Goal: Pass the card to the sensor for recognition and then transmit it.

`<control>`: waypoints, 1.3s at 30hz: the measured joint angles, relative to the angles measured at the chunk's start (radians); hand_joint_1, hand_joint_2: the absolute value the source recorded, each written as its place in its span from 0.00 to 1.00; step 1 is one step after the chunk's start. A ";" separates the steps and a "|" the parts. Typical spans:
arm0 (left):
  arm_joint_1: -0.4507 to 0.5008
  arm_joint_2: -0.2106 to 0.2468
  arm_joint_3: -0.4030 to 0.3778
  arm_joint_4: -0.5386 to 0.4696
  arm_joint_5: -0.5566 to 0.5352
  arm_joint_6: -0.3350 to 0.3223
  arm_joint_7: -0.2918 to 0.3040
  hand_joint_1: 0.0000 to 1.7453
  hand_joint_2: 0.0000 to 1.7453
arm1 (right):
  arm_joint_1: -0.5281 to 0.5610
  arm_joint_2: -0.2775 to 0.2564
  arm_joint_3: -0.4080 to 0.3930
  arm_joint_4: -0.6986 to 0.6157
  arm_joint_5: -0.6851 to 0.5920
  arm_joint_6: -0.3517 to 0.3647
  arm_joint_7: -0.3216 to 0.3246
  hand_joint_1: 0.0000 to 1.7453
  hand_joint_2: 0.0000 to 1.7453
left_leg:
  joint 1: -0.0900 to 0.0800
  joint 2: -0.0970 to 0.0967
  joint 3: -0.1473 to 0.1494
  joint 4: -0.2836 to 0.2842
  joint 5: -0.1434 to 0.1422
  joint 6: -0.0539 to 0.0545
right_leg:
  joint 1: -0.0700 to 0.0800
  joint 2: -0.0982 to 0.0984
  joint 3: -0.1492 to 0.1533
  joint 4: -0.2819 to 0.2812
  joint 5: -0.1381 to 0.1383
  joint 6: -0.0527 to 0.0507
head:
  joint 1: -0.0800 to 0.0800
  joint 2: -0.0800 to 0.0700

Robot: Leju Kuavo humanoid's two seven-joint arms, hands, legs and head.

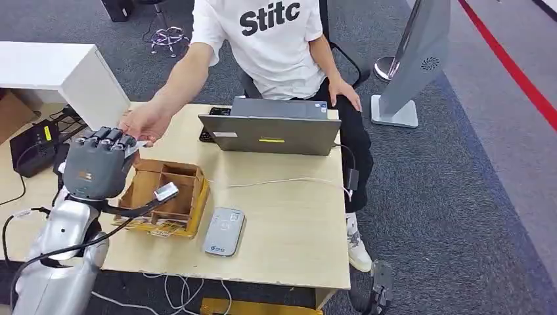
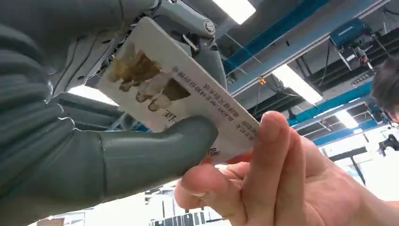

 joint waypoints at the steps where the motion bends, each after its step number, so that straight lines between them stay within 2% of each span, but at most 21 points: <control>1: 0.009 -0.004 0.000 0.000 0.005 0.014 -0.001 1.00 1.00 | 0.000 0.000 0.003 0.001 -0.008 0.000 -0.001 0.00 1.00 | 0.000 0.000 0.000 0.000 0.000 0.000 | 0.000 0.000 0.000 0.000 0.000 0.000 | 0.000 0.000; 5: 0.066 -0.034 0.000 -0.018 0.027 0.048 -0.017 1.00 1.00 | 0.001 0.000 0.014 0.003 -0.024 0.000 -0.005 0.00 1.00 | 0.000 0.000 0.000 0.000 0.000 0.000 | 0.000 0.000 -0.001 0.000 0.000 0.000 | 0.000 0.000; 10: 0.132 -0.073 -0.002 -0.044 0.072 0.046 -0.053 1.00 1.00 | 0.004 0.000 0.014 0.003 -0.042 0.000 -0.010 0.00 1.00 | 0.000 0.000 -0.001 0.000 -0.001 0.000 | 0.000 0.000 -0.002 0.000 0.000 0.000 | 0.000 0.000; 14: 0.168 -0.094 -0.035 -0.050 0.082 0.006 -0.082 1.00 1.00 | 0.007 0.000 0.014 0.003 -0.050 0.000 -0.011 0.00 1.00 | 0.000 0.000 -0.001 0.000 0.000 0.000 | 0.000 0.000 -0.002 0.000 0.000 0.000 | -0.001 0.000; 18: 0.183 -0.097 -0.093 -0.043 0.087 -0.050 -0.084 1.00 1.00 | 0.008 -0.002 0.014 0.003 -0.065 0.000 -0.011 0.00 1.00 | 0.000 0.000 -0.001 0.000 0.000 0.000 | 0.000 0.000 -0.002 0.000 0.000 0.000 | -0.001 0.000; 27: 0.181 -0.096 -0.224 0.047 0.086 -0.084 -0.072 1.00 1.00 | 0.007 -0.006 0.028 0.003 -0.081 0.000 -0.010 0.00 1.00 | 0.000 0.000 -0.001 0.000 0.000 0.000 | 0.000 0.000 -0.002 0.000 0.000 0.000 | 0.000 0.000; 32: 0.171 -0.100 -0.269 0.101 0.093 -0.090 -0.064 1.00 1.00 | 0.007 -0.007 0.039 0.003 -0.081 0.000 -0.010 0.00 1.00 | 0.000 0.000 -0.002 0.000 0.000 0.000 | 0.000 0.000 -0.002 0.000 0.000 0.000 | 0.000 0.000; 39: 0.163 -0.113 -0.293 0.175 0.112 -0.134 -0.060 1.00 1.00 | 0.007 -0.008 0.044 0.003 -0.096 0.000 -0.010 0.00 1.00 | 0.000 0.000 -0.002 0.000 0.000 0.000 | 0.000 0.000 -0.002 0.000 0.000 0.000 | 0.000 0.000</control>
